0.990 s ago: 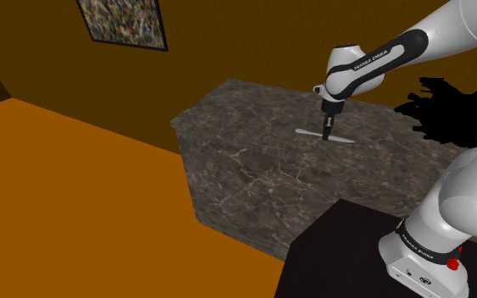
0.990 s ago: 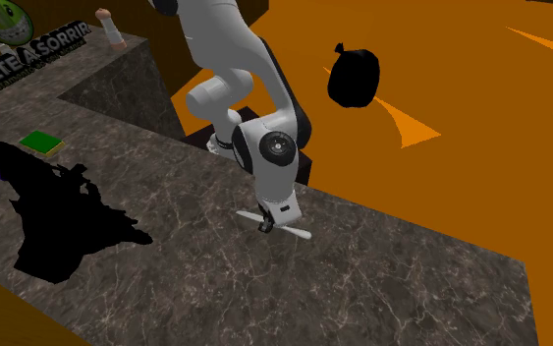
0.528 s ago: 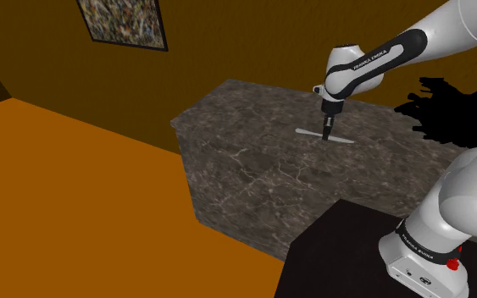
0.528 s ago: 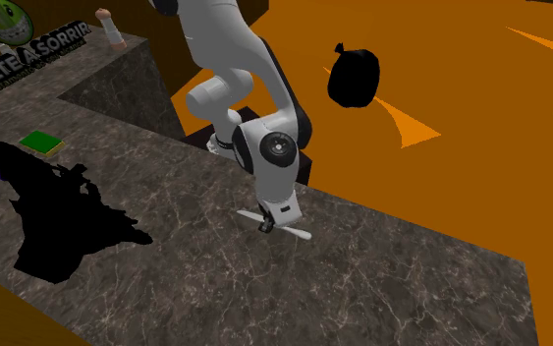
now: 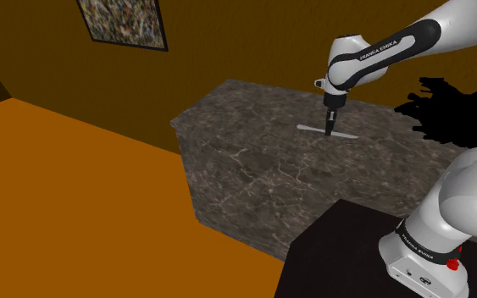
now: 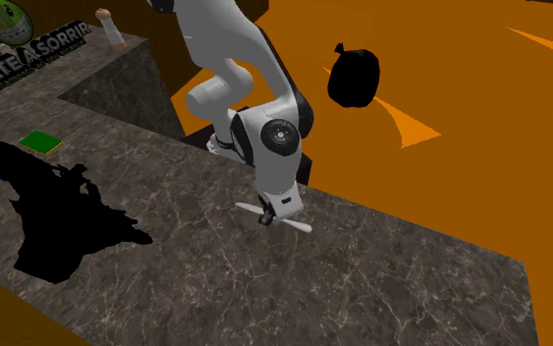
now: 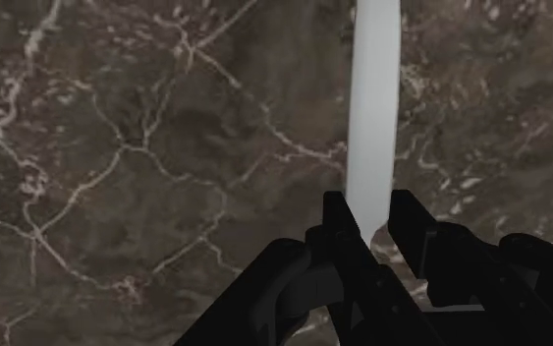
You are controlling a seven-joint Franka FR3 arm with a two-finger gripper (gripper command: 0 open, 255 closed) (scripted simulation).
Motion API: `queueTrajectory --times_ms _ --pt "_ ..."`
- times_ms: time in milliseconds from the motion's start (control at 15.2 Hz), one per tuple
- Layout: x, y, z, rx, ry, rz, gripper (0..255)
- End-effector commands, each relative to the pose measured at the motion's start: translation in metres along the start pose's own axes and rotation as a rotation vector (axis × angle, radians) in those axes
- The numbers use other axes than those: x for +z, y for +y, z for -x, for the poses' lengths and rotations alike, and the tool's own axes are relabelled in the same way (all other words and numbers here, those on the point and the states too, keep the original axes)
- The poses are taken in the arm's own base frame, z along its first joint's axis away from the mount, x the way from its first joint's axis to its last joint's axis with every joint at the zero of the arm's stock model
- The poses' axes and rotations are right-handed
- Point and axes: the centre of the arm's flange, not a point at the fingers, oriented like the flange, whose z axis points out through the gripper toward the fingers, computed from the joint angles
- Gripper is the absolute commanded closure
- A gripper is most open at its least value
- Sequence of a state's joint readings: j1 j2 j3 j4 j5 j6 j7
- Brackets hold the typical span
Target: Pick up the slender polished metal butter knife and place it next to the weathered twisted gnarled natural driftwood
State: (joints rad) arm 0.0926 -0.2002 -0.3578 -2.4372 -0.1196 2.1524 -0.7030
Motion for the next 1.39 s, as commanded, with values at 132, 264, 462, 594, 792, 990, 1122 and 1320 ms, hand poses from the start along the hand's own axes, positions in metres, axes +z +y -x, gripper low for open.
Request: queueTrajectory --times_ms 132,264,462,594,792,990,1122,1320 --pt "-0.022 -0.002 0.001 0.000 -0.001 0.000 255" --pt "-0.032 -0.003 0.002 0.000 -0.001 0.000 255" --pt "-0.048 -0.003 0.003 0.000 -0.001 0.000 255" --pt "-0.059 -0.004 0.004 0.000 -0.001 0.000 255" --pt "-0.074 -0.004 0.005 0.000 -0.001 0.000 255" --pt "-0.090 -0.005 0.007 0.000 -0.001 0.000 255" --pt "-0.101 -0.006 0.008 0.000 -0.001 0.000 255" --pt "-0.116 -0.006 0.009 0.000 -0.001 0.000 255"
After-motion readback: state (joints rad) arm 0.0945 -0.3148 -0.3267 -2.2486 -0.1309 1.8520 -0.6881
